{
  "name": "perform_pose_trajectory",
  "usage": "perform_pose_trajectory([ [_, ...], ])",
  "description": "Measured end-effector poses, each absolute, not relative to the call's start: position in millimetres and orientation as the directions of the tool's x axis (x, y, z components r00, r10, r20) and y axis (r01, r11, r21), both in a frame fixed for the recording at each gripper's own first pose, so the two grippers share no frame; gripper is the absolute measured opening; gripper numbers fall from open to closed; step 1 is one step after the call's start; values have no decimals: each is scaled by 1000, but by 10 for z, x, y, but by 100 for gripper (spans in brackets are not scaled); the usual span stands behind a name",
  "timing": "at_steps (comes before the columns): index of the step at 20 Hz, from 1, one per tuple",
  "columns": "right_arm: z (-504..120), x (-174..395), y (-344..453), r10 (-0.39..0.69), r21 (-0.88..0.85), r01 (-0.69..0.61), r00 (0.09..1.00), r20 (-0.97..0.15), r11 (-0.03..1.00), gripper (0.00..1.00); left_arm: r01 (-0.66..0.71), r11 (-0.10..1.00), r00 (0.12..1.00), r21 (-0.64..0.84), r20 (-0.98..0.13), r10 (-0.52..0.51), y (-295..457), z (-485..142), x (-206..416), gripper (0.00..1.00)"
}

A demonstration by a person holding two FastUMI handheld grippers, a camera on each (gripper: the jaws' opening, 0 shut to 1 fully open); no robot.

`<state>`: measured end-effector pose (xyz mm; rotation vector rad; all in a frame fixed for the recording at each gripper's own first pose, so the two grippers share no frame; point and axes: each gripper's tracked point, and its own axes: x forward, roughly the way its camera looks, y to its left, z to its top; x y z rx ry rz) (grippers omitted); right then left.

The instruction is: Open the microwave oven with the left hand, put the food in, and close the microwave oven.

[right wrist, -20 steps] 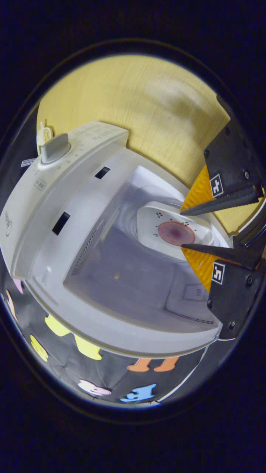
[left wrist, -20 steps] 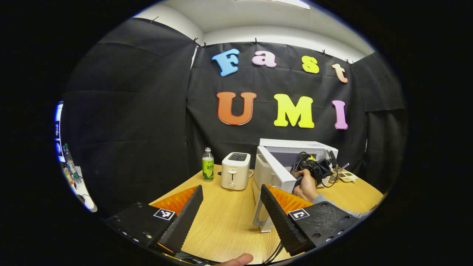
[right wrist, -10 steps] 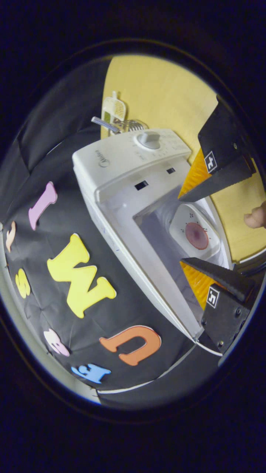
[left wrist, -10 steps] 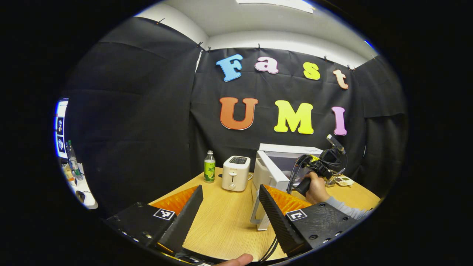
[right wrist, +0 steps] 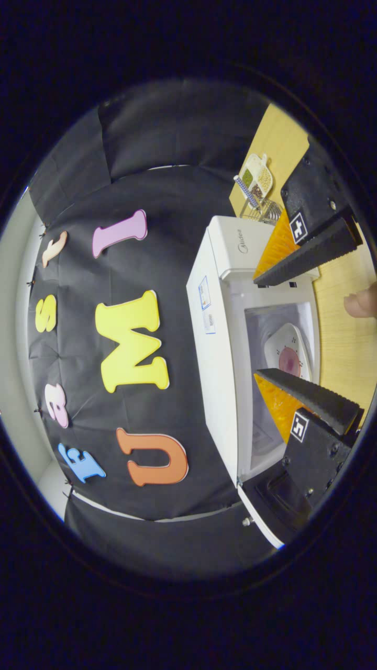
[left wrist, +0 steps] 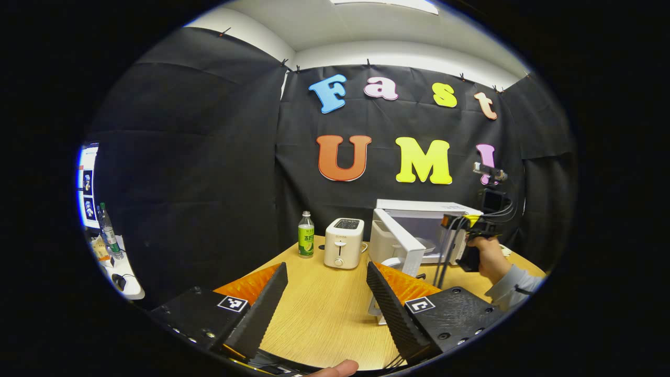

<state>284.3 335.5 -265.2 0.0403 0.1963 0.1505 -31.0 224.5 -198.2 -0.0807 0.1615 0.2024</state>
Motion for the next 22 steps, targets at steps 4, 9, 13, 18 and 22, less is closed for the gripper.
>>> perform_pose_trajectory([
  [4, -2156, 2372, 3158, 234, -4, -237, 963, -134, 972, 100, -183, 980, 971, -71, -167, 170, 2335, -2097, -168, 93],
  [9, -1472, 1616, 2763, 292, -64, -293, 956, -32, 954, 100, -135, 981, 984, -137, -138, 116, 2310, -2185, 6, 93],
  [13, -1121, 1001, 2365, 299, -83, -295, 954, 36, 952, 91, -180, 974, 979, -138, -126, 163, 2408, -2255, 48, 93],
  [18, -950, 280, 1813, 289, -62, -287, 957, 23, 956, 92, -160, 985, 986, -59, -60, 157, 2379, -2218, 148, 74],
  [22, -766, -132, 1448, 267, -54, -264, 962, 52, 963, 100, -157, 988, 987, 0, -33, 157, 2295, -2185, 211, 38],
])
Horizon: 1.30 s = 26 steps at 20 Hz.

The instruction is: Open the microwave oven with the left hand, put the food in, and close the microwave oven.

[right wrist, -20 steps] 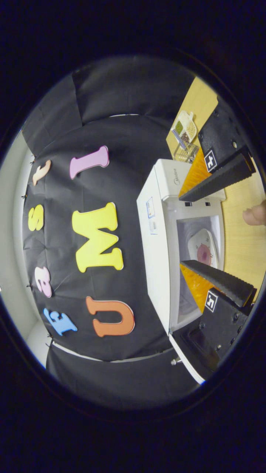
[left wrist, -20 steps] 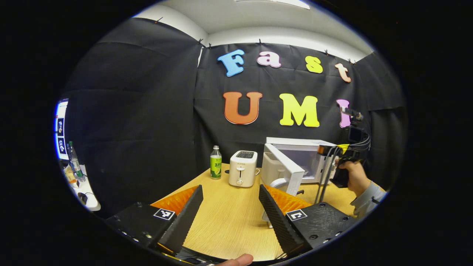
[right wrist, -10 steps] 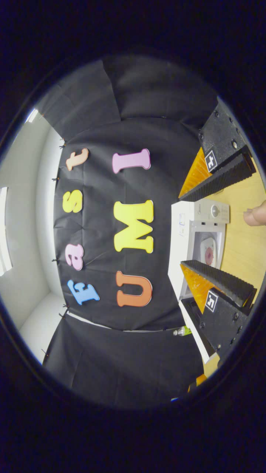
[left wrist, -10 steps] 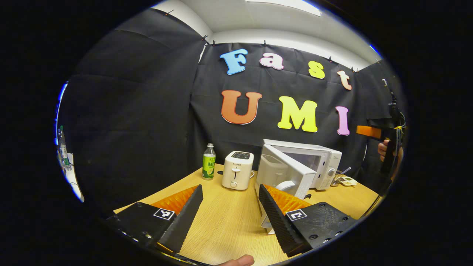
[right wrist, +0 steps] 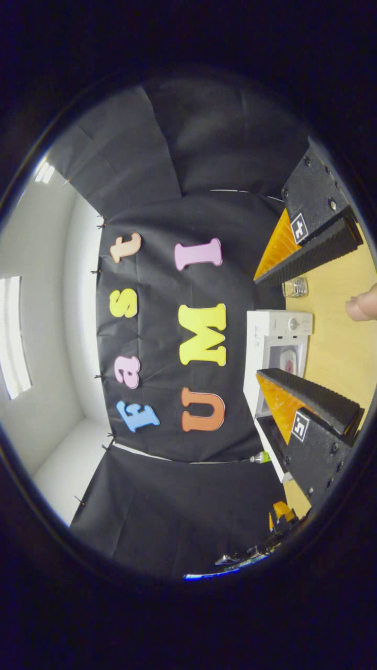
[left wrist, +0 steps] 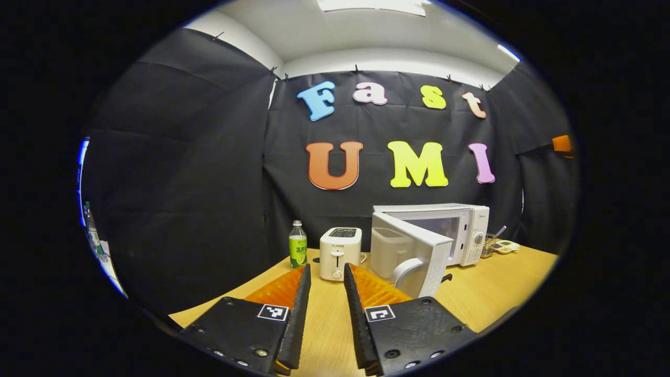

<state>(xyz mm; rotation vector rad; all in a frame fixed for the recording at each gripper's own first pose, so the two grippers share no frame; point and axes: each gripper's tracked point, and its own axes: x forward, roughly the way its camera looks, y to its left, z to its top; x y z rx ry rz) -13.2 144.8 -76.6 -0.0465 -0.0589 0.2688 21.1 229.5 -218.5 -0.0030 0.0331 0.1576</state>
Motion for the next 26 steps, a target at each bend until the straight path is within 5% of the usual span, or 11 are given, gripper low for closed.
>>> perform_pose_trajectory([
  [2, -704, -283, 1351, 271, -40, -269, 960, 67, 962, 92, -182, 983, 983, 24, -28, 182, 2332, -2202, 292, 35],
  [3, -664, -351, 1305, 271, -39, -268, 960, 76, 963, 92, -184, 983, 982, 5, -49, 184, 2349, -2262, 356, 1],
  [6, -584, -498, 1138, 260, -57, -255, 960, 105, 965, 91, -156, 987, 982, -43, -110, 151, 2199, -2467, 444, 1],
  [7, -573, -544, 1084, 252, -63, -246, 961, 112, 967, 100, -138, 989, 983, -56, -131, 130, 2158, -2548, 507, 0],
  [16, -669, -649, 847, 244, -52, -241, 968, 63, 969, 100, -74, 995, 974, -64, -220, 58, 1784, -2924, 735, 0],
  [17, -653, -662, 828, 243, -59, -239, 968, 64, 969, 100, -62, 996, 974, -71, -220, 45, 1722, -2925, 747, 13],
  [18, -624, -667, 790, 236, -70, -231, 969, 72, 970, 91, -48, 996, 976, -80, -218, 29, 1647, -2915, 755, 0],
  [19, -602, -681, 750, 228, -79, -222, 970, 79, 972, 100, -35, 996, 976, -84, -216, 16, 1571, -2905, 767, 0],
  [20, -586, -700, 729, 225, -81, -219, 971, 85, 972, 91, -24, 996, 977, -80, -215, 6, 1497, -2911, 780, 0],
  [21, -596, -719, 728, 227, -77, -221, 970, 85, 972, 100, -15, 997, 977, -77, -213, -2, 1432, -2930, 800, 0],
  [26, -676, -811, 707, 249, -38, -248, 968, 39, 968, 100, 49, 992, 978, -120, -194, -71, 1008, -2946, 987, 0],
])
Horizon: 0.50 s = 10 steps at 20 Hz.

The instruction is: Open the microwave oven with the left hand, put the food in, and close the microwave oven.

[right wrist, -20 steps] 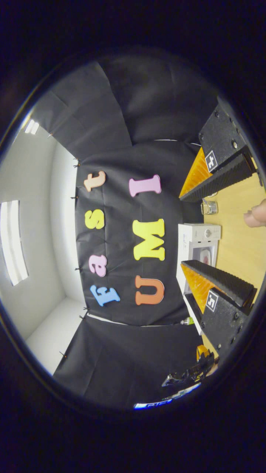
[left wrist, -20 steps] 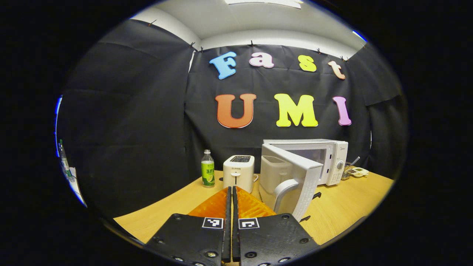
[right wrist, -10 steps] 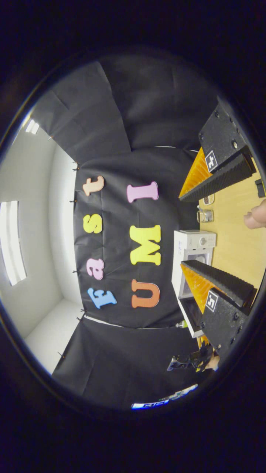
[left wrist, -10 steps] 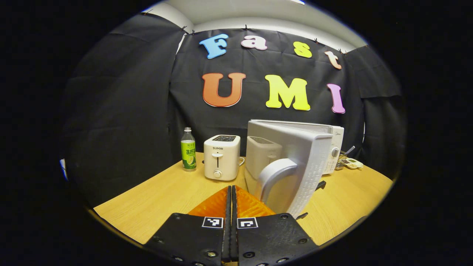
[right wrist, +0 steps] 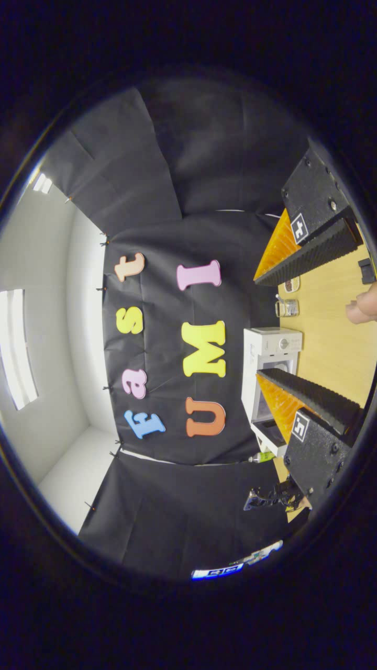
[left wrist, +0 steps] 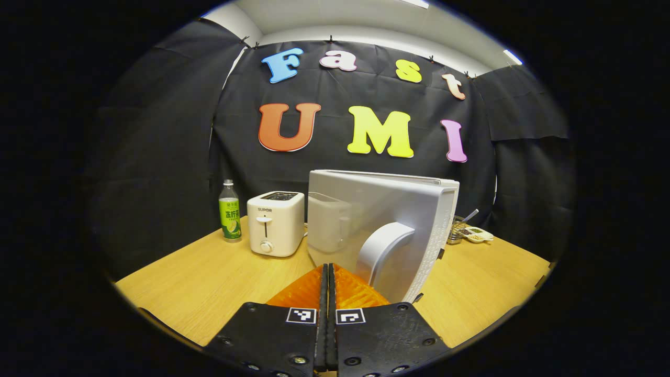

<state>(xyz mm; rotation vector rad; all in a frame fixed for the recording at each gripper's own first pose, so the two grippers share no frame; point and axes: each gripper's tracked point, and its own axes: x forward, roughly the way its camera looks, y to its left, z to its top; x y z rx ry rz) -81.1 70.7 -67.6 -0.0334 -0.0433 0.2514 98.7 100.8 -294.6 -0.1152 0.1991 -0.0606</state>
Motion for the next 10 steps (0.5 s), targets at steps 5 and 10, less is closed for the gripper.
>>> perform_pose_trajectory([
  [5, -686, -832, 605, 244, -56, -241, 969, 50, 969, 100, 90, 984, 977, -156, -177, -118, 685, -2938, 1192, 0],
  [10, -711, -710, 517, 242, -26, -241, 969, 48, 970, 92, 131, 978, 974, -161, -163, -158, 467, -2930, 1435, 0],
])
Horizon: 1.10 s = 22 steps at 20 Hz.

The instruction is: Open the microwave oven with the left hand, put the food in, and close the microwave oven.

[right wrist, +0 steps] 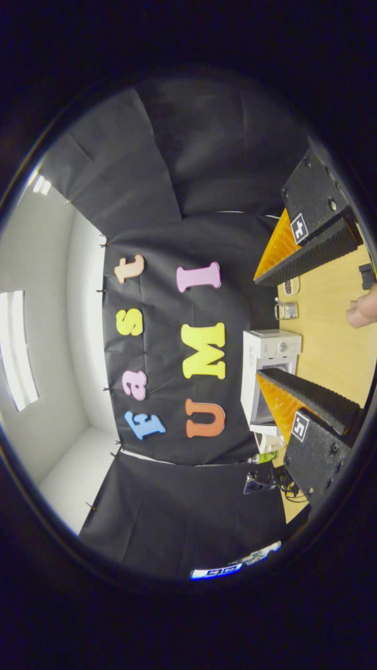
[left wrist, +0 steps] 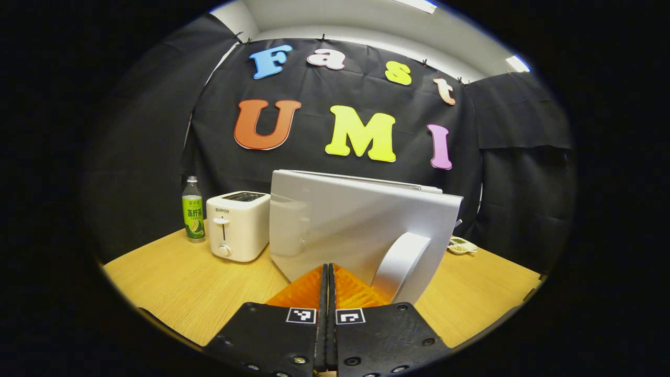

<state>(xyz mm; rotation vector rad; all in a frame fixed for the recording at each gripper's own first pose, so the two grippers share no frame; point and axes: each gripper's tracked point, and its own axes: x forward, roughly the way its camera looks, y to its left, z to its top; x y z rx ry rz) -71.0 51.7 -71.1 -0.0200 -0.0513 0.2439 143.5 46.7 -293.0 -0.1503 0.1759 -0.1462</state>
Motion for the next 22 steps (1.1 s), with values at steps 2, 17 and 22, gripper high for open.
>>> perform_pose_trajectory([
  [2, -697, -665, 438, 222, -14, -222, 974, 54, 975, 100, 152, 976, 971, -155, -163, -177, 357, -2917, 1511, 13],
  [17, -789, -261, 294, 211, -11, -211, 977, 18, 977, 92, 255, 952, 949, -171, -145, -280, -536, -2817, 2241, 0],
  [22, -843, -83, 241, 219, 2, -219, 976, -3, 976, 91, 241, 951, 950, -195, -153, -272, -772, -2838, 2545, 0],
])
